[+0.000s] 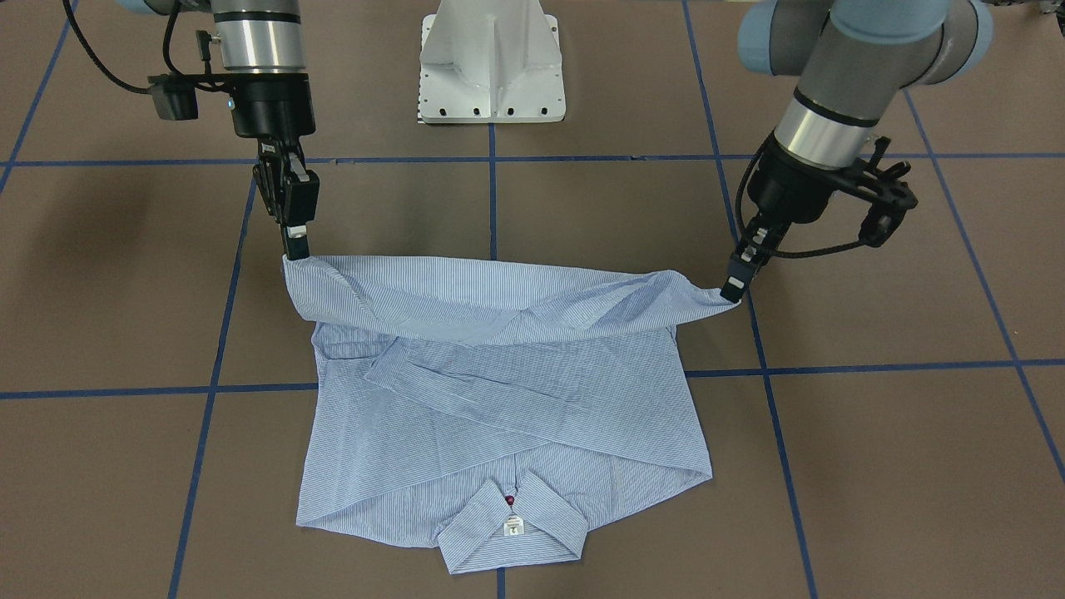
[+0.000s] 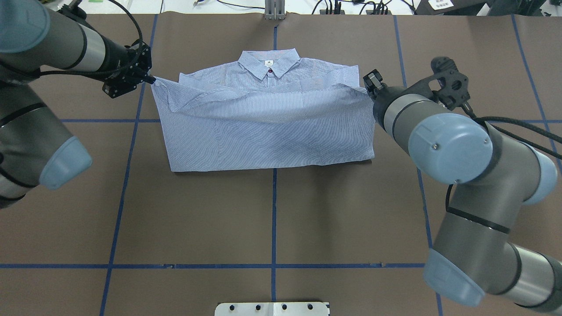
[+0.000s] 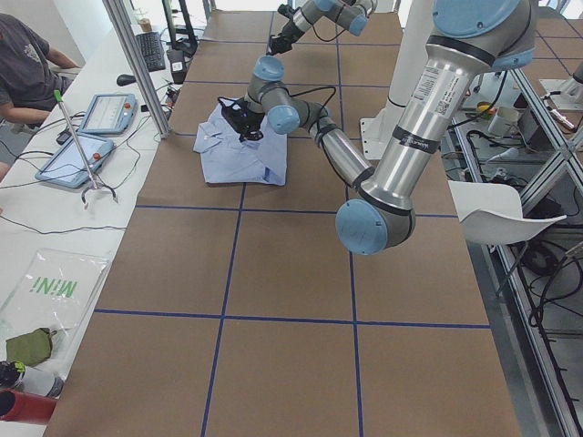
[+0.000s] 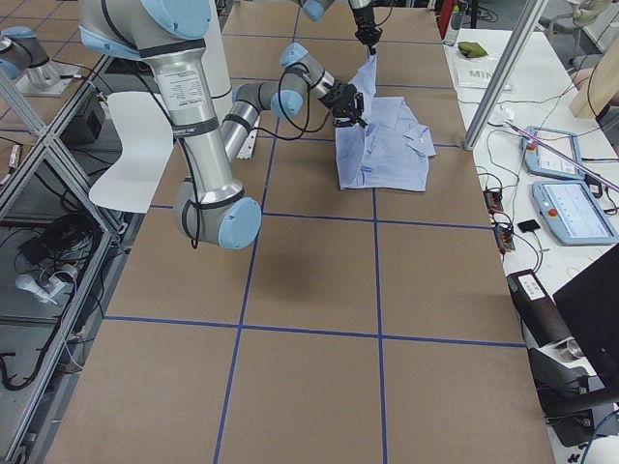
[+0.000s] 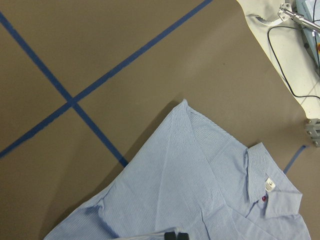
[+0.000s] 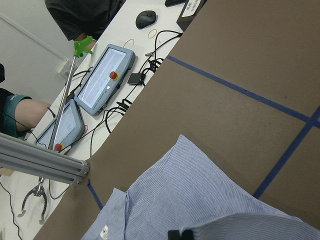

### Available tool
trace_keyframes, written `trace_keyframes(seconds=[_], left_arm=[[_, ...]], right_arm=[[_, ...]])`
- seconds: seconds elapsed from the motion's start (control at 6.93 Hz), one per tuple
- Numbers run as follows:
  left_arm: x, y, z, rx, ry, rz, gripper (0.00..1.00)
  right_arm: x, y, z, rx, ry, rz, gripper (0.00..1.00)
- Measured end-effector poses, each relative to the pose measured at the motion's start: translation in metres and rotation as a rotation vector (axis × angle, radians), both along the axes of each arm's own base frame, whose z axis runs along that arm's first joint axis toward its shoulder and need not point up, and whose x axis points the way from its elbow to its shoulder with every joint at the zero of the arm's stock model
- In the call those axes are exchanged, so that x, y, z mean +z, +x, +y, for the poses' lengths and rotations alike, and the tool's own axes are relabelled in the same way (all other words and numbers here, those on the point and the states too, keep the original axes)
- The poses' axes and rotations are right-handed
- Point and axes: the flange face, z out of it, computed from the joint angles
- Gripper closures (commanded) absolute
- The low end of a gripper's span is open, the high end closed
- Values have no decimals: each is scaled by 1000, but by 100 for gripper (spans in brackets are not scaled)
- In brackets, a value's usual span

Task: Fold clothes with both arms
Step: 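Lift both hem corners and fold them up toward the collar with both grippers, then lay the hem down at the collar and open both grippers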

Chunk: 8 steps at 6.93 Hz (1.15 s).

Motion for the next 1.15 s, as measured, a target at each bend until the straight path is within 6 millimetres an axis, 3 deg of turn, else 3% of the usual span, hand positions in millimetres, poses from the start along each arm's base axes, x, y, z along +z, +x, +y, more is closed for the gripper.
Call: trace_keyframes(seconds=[0.29, 0.58, 0.87, 1.15], left_arm=[[52, 32, -51, 3, 32, -17, 100], [78, 61, -96, -15, 70, -50, 100], [99, 82, -122, -25, 100, -61, 91], [107, 96, -135, -32, 120, -86, 85]], right_arm=[[38, -23, -54, -30, -14, 6, 100], [70, -66, -115, -73, -39, 33, 100], [94, -92, -158, -100, -62, 38, 100], [120, -90, -186, -101, -84, 42, 100]])
